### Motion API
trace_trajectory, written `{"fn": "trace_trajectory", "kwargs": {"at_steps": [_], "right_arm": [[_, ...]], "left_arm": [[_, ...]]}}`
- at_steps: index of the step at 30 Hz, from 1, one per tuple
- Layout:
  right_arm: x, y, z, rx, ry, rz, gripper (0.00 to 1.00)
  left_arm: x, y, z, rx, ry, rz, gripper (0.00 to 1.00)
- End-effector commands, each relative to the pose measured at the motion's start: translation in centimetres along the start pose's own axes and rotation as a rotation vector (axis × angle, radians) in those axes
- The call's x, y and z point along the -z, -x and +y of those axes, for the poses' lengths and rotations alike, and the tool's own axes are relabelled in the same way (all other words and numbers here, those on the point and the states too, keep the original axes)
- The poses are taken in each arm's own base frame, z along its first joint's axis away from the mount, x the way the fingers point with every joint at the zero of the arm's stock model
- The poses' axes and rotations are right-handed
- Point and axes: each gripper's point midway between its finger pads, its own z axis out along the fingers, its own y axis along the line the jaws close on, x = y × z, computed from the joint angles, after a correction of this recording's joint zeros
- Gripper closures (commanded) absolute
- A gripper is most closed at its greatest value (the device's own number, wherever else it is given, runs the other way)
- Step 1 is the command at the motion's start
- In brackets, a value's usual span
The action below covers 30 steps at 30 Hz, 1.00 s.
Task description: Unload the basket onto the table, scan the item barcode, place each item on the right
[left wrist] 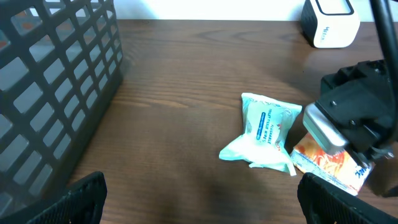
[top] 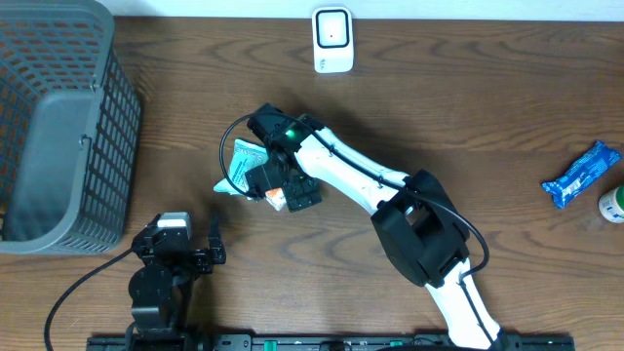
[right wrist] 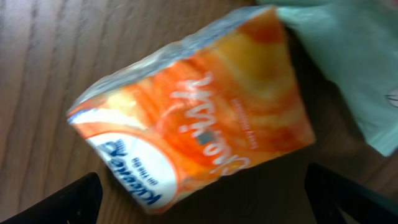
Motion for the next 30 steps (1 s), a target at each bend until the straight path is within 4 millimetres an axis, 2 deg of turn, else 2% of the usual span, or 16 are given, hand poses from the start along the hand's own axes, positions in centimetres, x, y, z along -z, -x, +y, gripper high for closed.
{"fn": "trace_trajectory", "kwargs": {"at_steps": [1,7,13,25,30], "right_arm": [[0.4,1.2,0.2,0.093,0.002,-0.020,0.01],[0.4,2.8,1.0,0.193,0.008,-0.023,0.01],[0.4,3.7,-0.2,0.233,-0.060,-0.027,0.01],[0.4,4.6,0.5,0.331,-0.050,-0.026,0.04],[0.4,4.2,0.4,0.410,-0.054,-0.003,0.03]], "left_arm": [[-0.3,-1.0,0.3,-0.013,0.018,0.024,0.02],[-0.3,-1.0,0.3,-0.013,0.018,0.024,0.02],[-0.3,-1.0,0.3,-0.013,0.018,0.024,0.02],[-0.3,-1.0,0.3,-0.013,0.019,0.024,0.02],[-0.3,-1.0,0.3,-0.013,0.018,0.024,0.02]]}}
